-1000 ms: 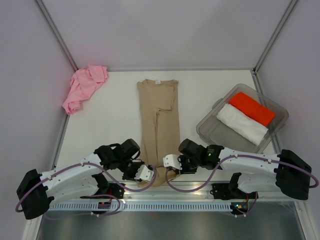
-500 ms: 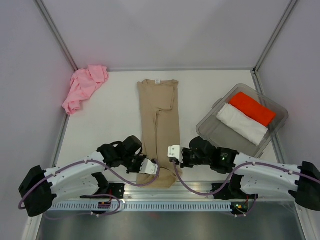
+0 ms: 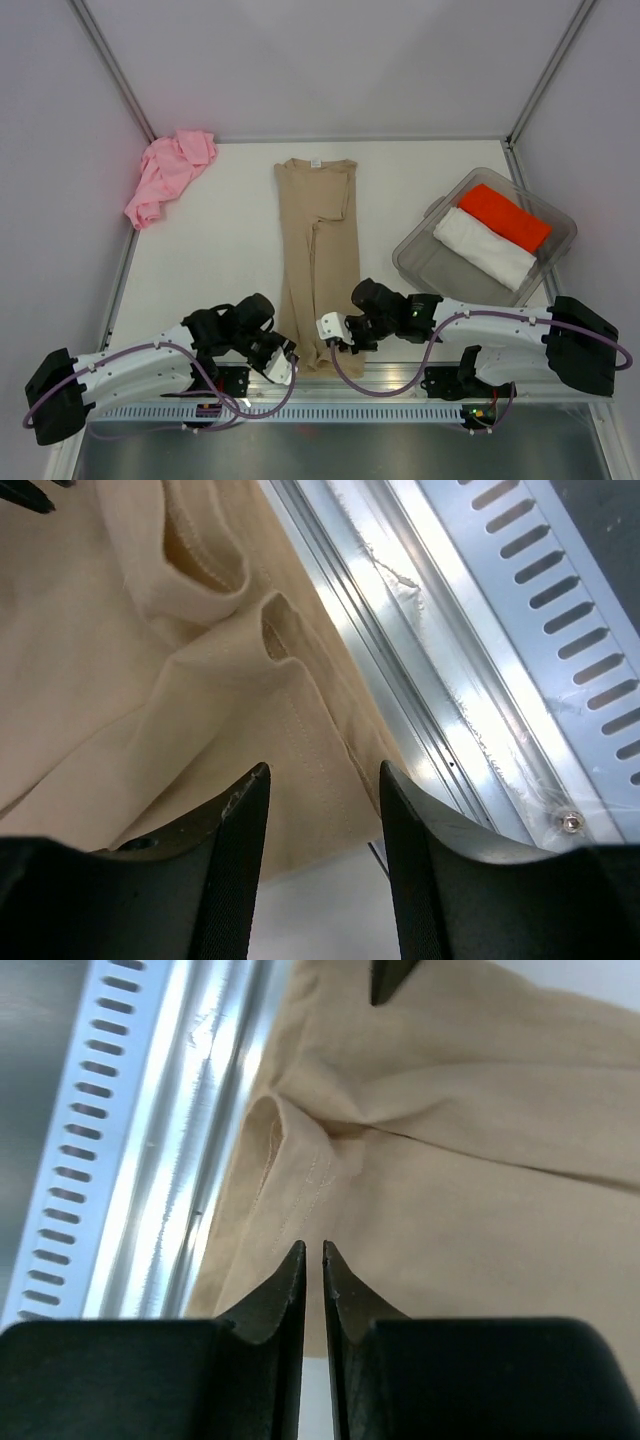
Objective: Roll the t-shirts
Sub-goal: Fold the tshirt
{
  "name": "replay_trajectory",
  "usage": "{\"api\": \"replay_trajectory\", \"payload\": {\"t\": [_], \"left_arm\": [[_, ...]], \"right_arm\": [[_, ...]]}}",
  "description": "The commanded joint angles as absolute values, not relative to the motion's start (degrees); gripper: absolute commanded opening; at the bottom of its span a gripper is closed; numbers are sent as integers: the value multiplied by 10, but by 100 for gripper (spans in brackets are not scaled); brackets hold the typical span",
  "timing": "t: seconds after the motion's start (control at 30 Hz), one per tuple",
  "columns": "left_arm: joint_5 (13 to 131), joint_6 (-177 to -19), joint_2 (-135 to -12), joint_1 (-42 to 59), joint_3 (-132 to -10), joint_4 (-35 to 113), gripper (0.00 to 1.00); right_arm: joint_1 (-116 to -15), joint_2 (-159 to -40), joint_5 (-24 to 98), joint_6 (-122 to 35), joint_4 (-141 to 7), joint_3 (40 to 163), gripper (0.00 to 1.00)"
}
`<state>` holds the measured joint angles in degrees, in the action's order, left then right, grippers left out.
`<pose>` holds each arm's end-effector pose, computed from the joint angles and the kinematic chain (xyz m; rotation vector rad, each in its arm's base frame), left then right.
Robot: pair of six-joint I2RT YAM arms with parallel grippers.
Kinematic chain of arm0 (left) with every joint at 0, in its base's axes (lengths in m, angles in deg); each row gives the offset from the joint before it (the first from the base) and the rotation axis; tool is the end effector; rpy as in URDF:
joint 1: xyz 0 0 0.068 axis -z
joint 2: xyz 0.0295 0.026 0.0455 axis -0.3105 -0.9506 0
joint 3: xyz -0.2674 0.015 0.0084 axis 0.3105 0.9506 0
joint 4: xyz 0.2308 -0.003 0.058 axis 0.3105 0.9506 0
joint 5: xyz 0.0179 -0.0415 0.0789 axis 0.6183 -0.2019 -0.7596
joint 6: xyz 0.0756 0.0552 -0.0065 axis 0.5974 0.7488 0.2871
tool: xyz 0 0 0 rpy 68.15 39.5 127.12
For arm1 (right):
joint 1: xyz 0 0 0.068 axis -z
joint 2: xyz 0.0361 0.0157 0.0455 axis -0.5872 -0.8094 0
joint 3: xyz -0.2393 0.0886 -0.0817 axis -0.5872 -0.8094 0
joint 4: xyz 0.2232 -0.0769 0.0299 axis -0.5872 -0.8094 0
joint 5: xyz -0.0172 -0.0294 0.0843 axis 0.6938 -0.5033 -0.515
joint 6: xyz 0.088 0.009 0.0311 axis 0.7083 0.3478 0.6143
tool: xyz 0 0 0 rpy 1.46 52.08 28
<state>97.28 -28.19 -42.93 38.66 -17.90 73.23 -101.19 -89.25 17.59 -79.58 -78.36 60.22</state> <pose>0.0365 -0.1406 0.1330 2.2028 1.1603 -0.7395 0.0688 0.2396 0.1629 -1.9565 1.5096 0.8434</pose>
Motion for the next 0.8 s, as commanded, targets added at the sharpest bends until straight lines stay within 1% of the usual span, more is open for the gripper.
{"api": "replay_trajectory", "payload": {"t": [0.0,0.13,0.17,0.23,0.27,0.3,0.33,0.37,0.4,0.43,0.47,0.5,0.53,0.6,0.63,0.67,0.73,0.77], "left_arm": [[1002,-208,-425,394,-161,694,54],[990,-204,-439,394,-168,692,53],[976,-223,-438,394,-177,691,50],[945,-272,-430,394,-191,692,47],[930,-296,-426,392,-210,685,44],[907,-321,-421,392,-218,675,42],[843,-376,-422,384,-228,660,38],[814,-392,-426,374,-234,636,32],[801,-398,-431,355,-242,635,31],[815,-405,-453,289,-267,643,31],[839,-408,-468,247,-286,669,31],[862,-412,-486,205,-308,687,33],[881,-431,-541,143,-360,700,33],[876,-455,-600,101,-420,745,33],[873,-475,-621,71,-471,756,33],[870,-483,-651,59,-492,762,35],[838,-502,-669,48,-536,771,38],[825,-511,-695,45,-551,774,42]], "right_arm": [[-1023,-886,87,-841,-804,615,16],[-1027,-906,77,-830,-814,632,15],[-1026,-900,104,-819,-807,633,14],[-1027,-890,138,-800,-782,633,15],[-1025,-872,175,-743,-759,631,16],[-1022,-864,235,-704,-736,629,20],[-1014,-858,263,-672,-693,628,22],[-1001,-852,282,-593,-675,630,25],[-967,-852,311,-558,-655,639,26],[-945,-855,320,-527,-639,648,25],[-908,-865,330,-479,-638,659,25],[-898,-872,344,-469,-639,685,23],[-891,-879,386,-461,-651,700,23],[-887,-909,451,-426,-686,751,23],[-885,-921,486,-418,-697,768,23],[-882,-947,500,-411,-707,786,24],[-882,-970,514,-381,-711,820,27],[-879,-992,518,-365,-709,838,28]]}}
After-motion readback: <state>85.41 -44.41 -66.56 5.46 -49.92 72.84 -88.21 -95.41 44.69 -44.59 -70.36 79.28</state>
